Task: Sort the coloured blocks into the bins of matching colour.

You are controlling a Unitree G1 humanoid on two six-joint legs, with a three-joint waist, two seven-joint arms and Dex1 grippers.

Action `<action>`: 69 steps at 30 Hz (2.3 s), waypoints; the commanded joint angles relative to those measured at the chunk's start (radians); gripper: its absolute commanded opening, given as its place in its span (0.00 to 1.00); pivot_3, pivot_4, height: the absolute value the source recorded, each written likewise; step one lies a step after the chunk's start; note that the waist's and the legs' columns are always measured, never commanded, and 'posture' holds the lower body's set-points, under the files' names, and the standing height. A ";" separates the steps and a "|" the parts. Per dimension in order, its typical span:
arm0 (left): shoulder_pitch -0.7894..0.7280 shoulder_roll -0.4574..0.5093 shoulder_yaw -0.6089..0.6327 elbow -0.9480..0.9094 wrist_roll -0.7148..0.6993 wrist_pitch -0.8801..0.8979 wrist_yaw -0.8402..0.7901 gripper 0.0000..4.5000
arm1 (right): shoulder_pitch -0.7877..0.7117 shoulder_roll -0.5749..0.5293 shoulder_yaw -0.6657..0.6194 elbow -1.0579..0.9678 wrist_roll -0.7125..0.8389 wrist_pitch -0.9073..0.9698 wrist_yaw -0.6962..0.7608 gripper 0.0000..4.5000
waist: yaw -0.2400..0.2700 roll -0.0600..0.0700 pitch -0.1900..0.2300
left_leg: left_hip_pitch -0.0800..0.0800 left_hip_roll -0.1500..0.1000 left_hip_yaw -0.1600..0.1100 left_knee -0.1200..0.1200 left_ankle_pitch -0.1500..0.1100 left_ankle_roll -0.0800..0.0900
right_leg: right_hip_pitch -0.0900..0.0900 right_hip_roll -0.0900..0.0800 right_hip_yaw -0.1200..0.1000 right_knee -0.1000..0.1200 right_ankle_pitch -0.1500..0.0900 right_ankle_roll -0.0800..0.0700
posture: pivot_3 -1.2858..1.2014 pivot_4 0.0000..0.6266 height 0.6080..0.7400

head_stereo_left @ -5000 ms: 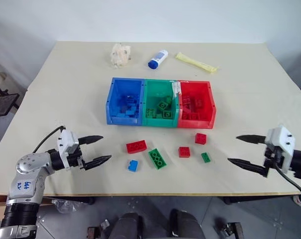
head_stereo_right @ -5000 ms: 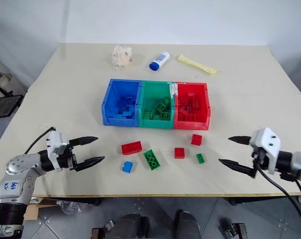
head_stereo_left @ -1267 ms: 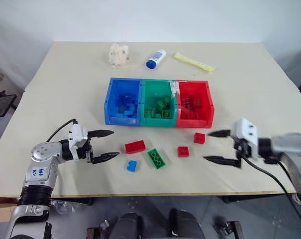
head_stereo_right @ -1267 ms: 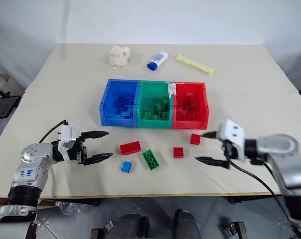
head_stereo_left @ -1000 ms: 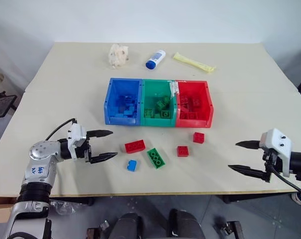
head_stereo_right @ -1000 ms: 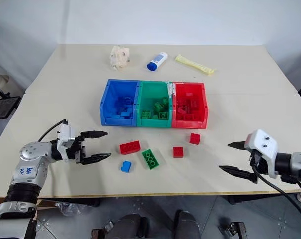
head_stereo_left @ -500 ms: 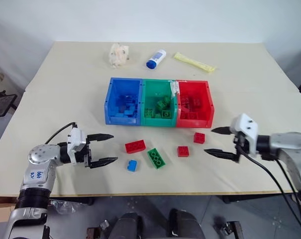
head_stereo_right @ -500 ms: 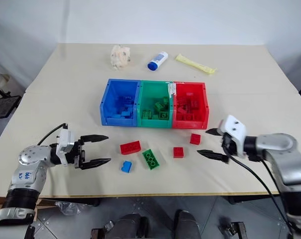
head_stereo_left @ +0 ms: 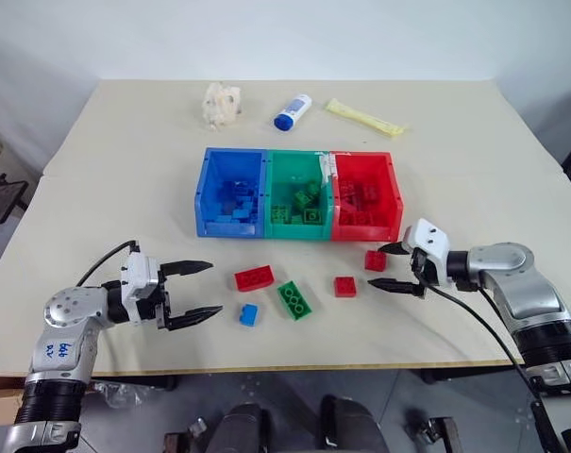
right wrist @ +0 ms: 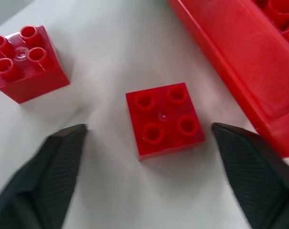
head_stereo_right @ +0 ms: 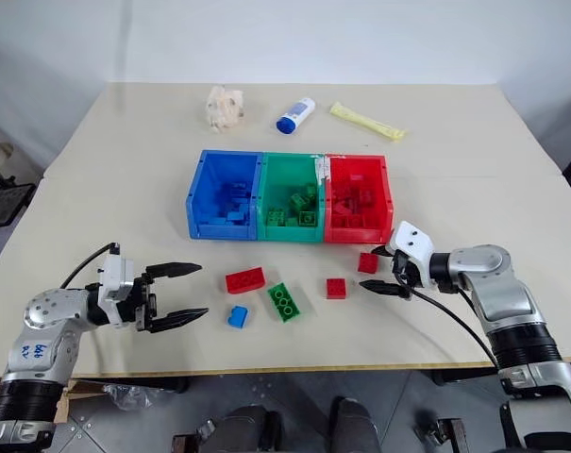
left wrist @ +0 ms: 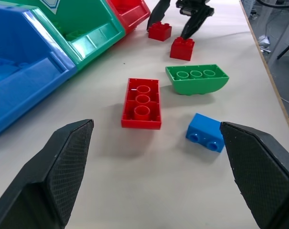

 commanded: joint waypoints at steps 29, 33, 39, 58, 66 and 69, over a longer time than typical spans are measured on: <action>-0.108 -0.037 -0.029 0.088 0.006 -0.044 -0.007 1.00 | -0.414 0.074 -0.059 0.201 -0.046 -0.005 -0.145 0.62 | -0.003 0.001 0.001 | -0.001 -0.001 0.000 -0.003 0.000 0.000 | -0.002 0.000 -0.003 0.000 0.000 0.000 | 0.52 0.24 1.00; -0.119 -0.042 -0.028 0.101 0.003 -0.057 -0.015 1.00 | -0.408 0.061 -0.068 0.173 -0.035 -0.004 -0.119 0.92 | -0.005 0.002 0.001 | -0.001 -0.001 0.000 -0.003 0.000 0.000 | -0.002 0.000 -0.005 0.000 0.000 0.000 | 0.52 0.24 1.00; -0.130 -0.043 -0.022 0.144 -0.016 -0.083 -0.061 1.00 | -0.285 -0.016 -0.093 0.010 0.022 0.047 -0.010 0.99 | 0.001 0.002 0.001 | -0.001 -0.001 0.001 -0.002 0.000 0.000 | -0.002 0.000 -0.005 0.001 0.000 0.000 | 0.52 0.24 1.00; -0.192 -0.041 -0.046 0.309 0.016 -0.186 -0.155 1.00 | 0.414 -0.366 -0.396 -0.402 0.161 0.123 0.151 0.99 | 0.013 0.002 0.001 | 0.000 0.001 0.002 0.002 0.000 0.000 | 0.000 0.000 -0.005 0.001 0.000 0.000 | 0.52 0.24 1.00; -0.147 -0.053 -0.051 0.231 -0.001 -0.168 -0.143 1.00 | 0.222 -0.209 -0.148 -0.520 0.162 0.229 0.060 0.99 | 0.007 0.002 0.001 | 0.000 0.001 0.000 0.002 -0.001 -0.001 | 0.000 -0.007 0.000 0.001 0.000 0.000 | 0.52 0.24 1.00; -0.108 -0.060 -0.051 0.167 -0.010 -0.146 -0.124 1.00 | 0.119 -0.114 -0.020 -0.451 0.100 0.209 0.038 0.99 | 0.003 0.002 0.001 | -0.001 0.000 0.000 0.002 -0.001 -0.001 | 0.000 -0.007 0.000 0.001 0.000 0.000 | 0.52 0.24 1.00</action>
